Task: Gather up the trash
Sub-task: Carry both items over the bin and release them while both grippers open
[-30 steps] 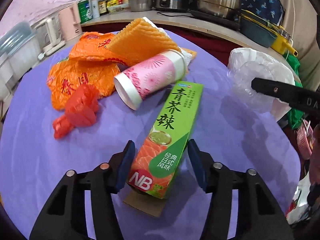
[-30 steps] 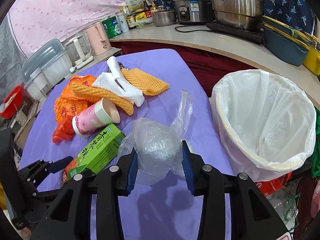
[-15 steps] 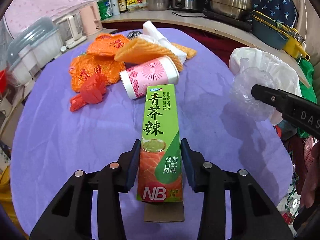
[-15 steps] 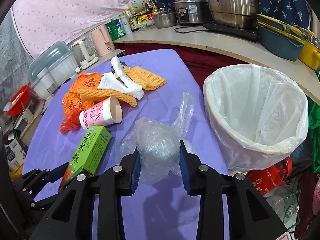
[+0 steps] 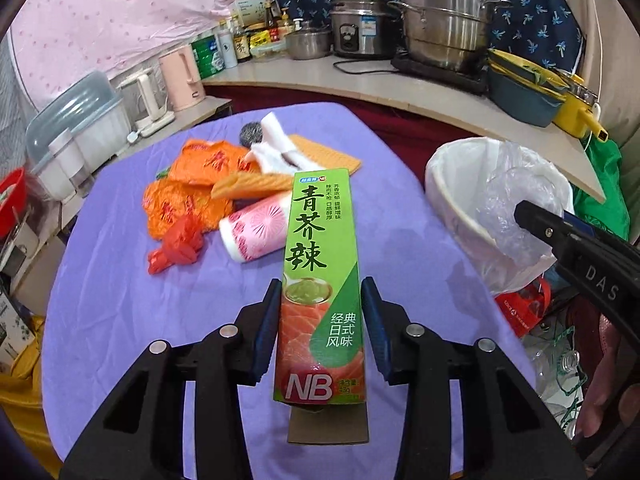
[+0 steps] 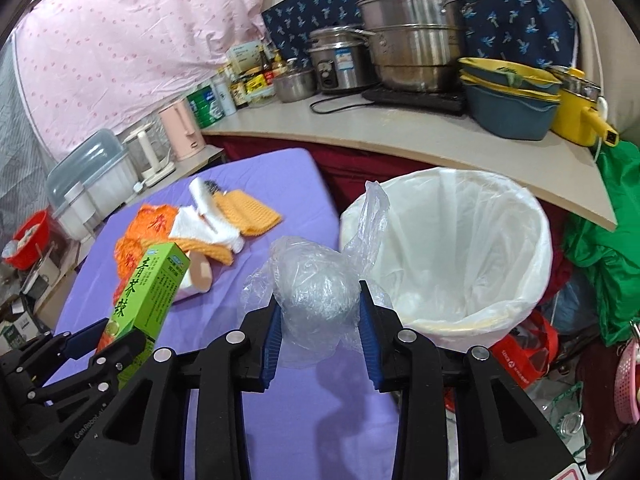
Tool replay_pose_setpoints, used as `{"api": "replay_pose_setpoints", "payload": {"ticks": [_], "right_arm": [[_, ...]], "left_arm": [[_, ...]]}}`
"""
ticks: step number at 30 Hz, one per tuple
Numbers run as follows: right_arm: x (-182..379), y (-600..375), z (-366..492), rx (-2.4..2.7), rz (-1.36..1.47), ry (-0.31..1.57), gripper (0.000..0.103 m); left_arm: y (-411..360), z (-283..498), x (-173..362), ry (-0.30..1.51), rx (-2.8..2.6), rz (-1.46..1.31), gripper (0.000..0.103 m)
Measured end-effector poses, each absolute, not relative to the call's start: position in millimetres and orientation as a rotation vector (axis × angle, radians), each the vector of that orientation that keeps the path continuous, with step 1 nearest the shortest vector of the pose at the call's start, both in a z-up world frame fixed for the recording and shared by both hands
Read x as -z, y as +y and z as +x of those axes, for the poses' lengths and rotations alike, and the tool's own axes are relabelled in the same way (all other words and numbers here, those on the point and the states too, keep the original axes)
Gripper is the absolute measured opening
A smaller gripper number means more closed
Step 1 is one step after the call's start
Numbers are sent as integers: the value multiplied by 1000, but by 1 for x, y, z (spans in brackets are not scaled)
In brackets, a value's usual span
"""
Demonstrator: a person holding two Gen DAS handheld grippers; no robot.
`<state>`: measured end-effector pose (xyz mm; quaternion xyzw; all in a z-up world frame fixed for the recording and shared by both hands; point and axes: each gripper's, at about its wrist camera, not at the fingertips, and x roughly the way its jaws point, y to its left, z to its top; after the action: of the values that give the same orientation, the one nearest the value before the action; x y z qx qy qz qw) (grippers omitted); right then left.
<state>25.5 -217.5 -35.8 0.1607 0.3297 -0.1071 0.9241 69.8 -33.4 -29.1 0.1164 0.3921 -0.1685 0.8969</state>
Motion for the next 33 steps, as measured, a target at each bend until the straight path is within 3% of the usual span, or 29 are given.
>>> {"api": "replay_pose_setpoints", "payload": {"ticks": [14,33], "right_arm": [[32,-312,6,396,381,610,33],[63,-373,46,469,434,637,37]], "left_arm": [[-138,77,-1,745,492,243,38],[-245,115,26,775,578,286,40]]}}
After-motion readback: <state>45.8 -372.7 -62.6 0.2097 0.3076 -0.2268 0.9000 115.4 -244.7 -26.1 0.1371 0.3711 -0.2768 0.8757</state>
